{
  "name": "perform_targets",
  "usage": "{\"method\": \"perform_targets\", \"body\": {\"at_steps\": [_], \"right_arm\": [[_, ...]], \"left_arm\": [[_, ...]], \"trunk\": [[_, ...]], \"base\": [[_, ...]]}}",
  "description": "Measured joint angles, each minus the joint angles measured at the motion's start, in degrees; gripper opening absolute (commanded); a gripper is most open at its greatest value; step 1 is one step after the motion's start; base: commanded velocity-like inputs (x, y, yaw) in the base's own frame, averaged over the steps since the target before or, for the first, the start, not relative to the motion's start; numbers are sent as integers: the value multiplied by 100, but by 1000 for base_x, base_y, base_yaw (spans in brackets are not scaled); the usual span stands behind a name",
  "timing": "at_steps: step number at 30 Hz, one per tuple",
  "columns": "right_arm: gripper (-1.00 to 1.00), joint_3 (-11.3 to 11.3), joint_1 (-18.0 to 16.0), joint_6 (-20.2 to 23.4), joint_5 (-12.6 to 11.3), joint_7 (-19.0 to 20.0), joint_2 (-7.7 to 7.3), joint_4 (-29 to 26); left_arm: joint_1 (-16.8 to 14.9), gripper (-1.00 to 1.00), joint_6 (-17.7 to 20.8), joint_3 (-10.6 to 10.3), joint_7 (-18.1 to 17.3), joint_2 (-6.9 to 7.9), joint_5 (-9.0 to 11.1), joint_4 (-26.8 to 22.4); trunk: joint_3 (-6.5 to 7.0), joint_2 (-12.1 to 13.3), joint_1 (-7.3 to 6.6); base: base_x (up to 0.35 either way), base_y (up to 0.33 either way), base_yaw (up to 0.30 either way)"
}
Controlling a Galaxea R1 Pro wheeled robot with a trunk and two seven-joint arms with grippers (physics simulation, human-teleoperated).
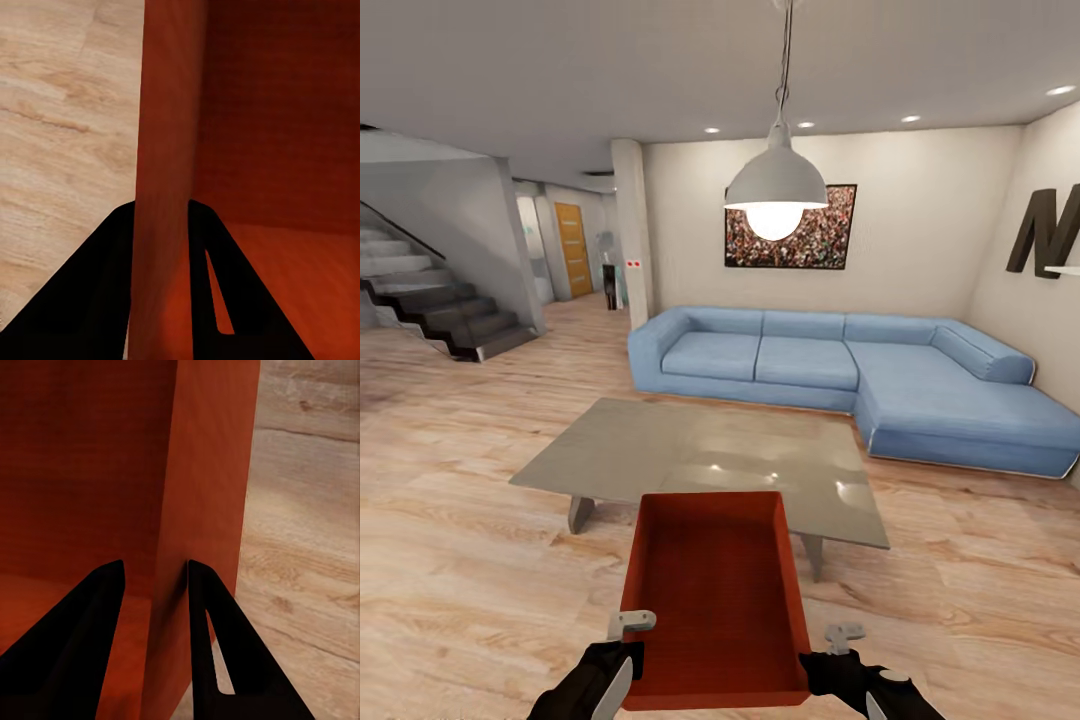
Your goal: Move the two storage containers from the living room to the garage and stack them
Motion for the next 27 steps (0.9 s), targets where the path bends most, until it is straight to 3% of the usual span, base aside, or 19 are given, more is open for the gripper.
{"method": "perform_targets", "body": {"at_steps": [27], "right_arm": [[-100,-7,0,0,9,4,-1,0]], "left_arm": [[1,-100,3,5,1,-4,-10,-1]], "trunk": [[678,1085,-594]], "base": [[0,0,188]]}}
